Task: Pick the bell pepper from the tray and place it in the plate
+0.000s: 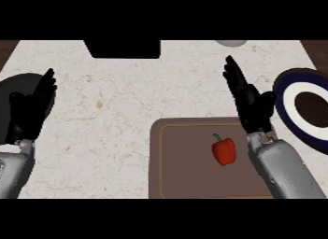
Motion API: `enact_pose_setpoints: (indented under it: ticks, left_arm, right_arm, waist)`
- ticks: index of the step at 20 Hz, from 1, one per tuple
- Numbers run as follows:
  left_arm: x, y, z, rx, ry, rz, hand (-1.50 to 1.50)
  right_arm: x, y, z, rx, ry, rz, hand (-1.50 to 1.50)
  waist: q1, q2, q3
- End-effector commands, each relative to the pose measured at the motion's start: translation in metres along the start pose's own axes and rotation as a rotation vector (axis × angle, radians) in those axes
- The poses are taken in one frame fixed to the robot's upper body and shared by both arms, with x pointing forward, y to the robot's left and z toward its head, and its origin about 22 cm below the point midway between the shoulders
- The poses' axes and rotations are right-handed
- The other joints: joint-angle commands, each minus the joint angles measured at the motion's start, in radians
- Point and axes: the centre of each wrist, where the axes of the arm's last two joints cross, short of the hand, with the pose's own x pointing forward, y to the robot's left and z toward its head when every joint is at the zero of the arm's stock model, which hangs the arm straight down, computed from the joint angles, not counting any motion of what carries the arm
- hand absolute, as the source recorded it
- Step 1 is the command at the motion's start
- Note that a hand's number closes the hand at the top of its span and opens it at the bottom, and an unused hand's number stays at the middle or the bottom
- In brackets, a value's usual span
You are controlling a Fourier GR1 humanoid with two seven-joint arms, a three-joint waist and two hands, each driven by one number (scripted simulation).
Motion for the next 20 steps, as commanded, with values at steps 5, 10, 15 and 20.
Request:
enact_pose_setpoints:
  ticks: [5,10,15,20]
  left_arm:
    - [-0.061,-0.052,0.037,-0.095,0.262,0.199,0.00]
    - [-0.080,-0.079,0.063,-0.166,0.285,0.302,0.00]
    - [-0.066,-0.083,0.078,-0.182,0.279,0.324,0.00]
    - [-0.076,-0.065,0.070,-0.206,0.287,0.304,0.00]
  right_arm:
    - [0.074,-0.113,-0.016,0.040,-0.276,0.097,1.50]
    - [0.003,-0.161,0.013,-0.334,-0.207,0.427,-1.50]
    - [-0.021,-0.172,0.047,-0.270,-0.319,0.263,-1.50]
    - [-0.004,-0.200,0.056,-0.180,-0.287,0.370,-1.50]
  waist:
    - [0.016,-0.003,0.039]
    - [0.018,0.001,0.040]
    - [0.019,-0.006,0.039]
    - [0.019,-0.005,0.038]
